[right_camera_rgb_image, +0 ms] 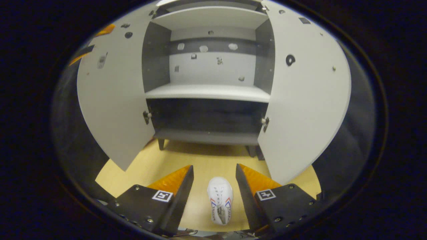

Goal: Grab one shoe with the right hand and put it into the shoe cabinet, grab the other shoe with the left hand and put it into the shoe cabinet; then close the right door with the right hand and the left door with the left hand.

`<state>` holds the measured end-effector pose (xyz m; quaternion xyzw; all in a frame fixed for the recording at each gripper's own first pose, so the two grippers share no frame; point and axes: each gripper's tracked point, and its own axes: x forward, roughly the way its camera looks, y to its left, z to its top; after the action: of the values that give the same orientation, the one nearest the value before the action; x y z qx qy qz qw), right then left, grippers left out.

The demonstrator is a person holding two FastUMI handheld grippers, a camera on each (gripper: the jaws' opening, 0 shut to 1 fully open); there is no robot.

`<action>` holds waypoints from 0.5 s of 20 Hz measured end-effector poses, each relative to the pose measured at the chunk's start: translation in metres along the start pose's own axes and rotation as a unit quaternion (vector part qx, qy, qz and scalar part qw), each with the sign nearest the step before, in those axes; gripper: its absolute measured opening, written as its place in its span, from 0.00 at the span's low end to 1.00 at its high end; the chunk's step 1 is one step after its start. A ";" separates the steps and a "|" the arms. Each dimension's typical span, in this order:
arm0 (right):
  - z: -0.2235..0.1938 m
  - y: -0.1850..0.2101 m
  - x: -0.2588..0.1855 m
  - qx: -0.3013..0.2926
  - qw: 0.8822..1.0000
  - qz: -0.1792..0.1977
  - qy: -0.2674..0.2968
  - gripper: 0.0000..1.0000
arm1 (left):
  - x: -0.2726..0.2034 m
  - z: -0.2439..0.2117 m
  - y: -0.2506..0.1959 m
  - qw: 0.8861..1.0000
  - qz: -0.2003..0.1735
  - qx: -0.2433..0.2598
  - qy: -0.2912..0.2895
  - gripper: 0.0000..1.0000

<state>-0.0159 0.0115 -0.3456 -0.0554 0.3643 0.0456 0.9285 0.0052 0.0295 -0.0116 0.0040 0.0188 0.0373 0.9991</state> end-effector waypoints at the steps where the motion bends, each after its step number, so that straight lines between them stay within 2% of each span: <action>1: -0.021 0.001 0.011 -0.003 1.000 0.004 0.030 0.76 | 0.001 -0.001 0.001 1.000 0.000 -0.003 0.002 0.96; 2: -0.041 0.004 0.020 -0.008 0.998 0.008 0.056 0.77 | 0.001 -0.001 0.002 1.000 0.001 -0.005 0.003 0.99; 3: -0.057 0.005 0.029 -0.012 0.997 0.012 0.073 0.77 | 0.002 -0.003 0.005 1.000 0.002 -0.006 0.005 0.96; 6: -0.096 0.007 0.054 -0.029 0.994 0.015 0.107 0.76 | 0.003 -0.005 0.011 1.000 0.009 -0.003 0.006 0.96; 10: -0.141 0.014 0.076 -0.021 0.987 0.032 0.159 0.73 | 0.004 -0.008 0.017 1.000 0.015 -0.003 0.011 0.96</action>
<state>-0.0570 0.0100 -0.5014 -0.0700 0.5075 0.0735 0.8556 0.0077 0.0473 -0.0193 0.0009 0.0298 0.0525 0.9982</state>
